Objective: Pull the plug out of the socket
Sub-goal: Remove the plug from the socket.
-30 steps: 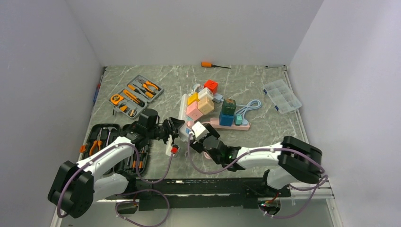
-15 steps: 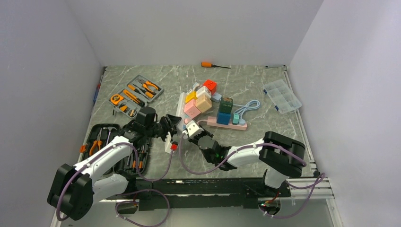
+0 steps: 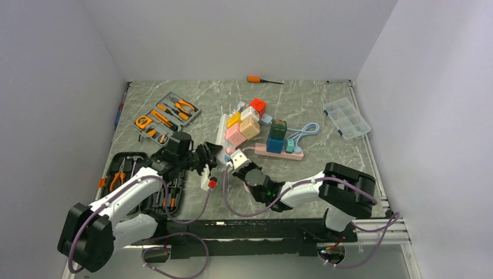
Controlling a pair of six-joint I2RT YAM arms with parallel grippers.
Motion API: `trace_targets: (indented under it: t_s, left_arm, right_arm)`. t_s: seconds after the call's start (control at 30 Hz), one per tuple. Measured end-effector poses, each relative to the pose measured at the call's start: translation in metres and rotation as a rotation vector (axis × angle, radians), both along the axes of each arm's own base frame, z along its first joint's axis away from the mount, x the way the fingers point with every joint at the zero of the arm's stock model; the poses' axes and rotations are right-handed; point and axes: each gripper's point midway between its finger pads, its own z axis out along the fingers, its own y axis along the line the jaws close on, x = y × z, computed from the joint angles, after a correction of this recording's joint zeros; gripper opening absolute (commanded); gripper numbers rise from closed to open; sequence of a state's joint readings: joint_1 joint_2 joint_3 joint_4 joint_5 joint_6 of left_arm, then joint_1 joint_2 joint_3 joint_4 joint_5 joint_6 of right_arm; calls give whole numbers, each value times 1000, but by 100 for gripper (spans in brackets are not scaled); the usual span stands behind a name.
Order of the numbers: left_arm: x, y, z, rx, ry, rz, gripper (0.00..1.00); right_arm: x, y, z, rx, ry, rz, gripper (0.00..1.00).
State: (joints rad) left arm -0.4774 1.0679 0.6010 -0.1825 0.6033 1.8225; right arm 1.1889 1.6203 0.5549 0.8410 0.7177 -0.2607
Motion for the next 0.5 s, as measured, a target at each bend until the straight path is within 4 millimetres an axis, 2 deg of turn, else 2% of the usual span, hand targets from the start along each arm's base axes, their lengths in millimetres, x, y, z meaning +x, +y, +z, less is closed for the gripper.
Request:
trace_targets:
  t_s: [0.2, 0.3, 0.5]
  left_arm:
    - [-2, 3, 0, 23, -17, -6, 7]
    - [-1, 4, 0, 37, -33, -9, 6]
    - [-3, 6, -1, 66, -35, -16, 6]
  right_arm:
    - [2, 0, 2, 85, 46, -1, 0]
    - [6, -4, 9, 144, 70, 1, 0]
    - [7, -6, 10, 172, 82, 9, 0]
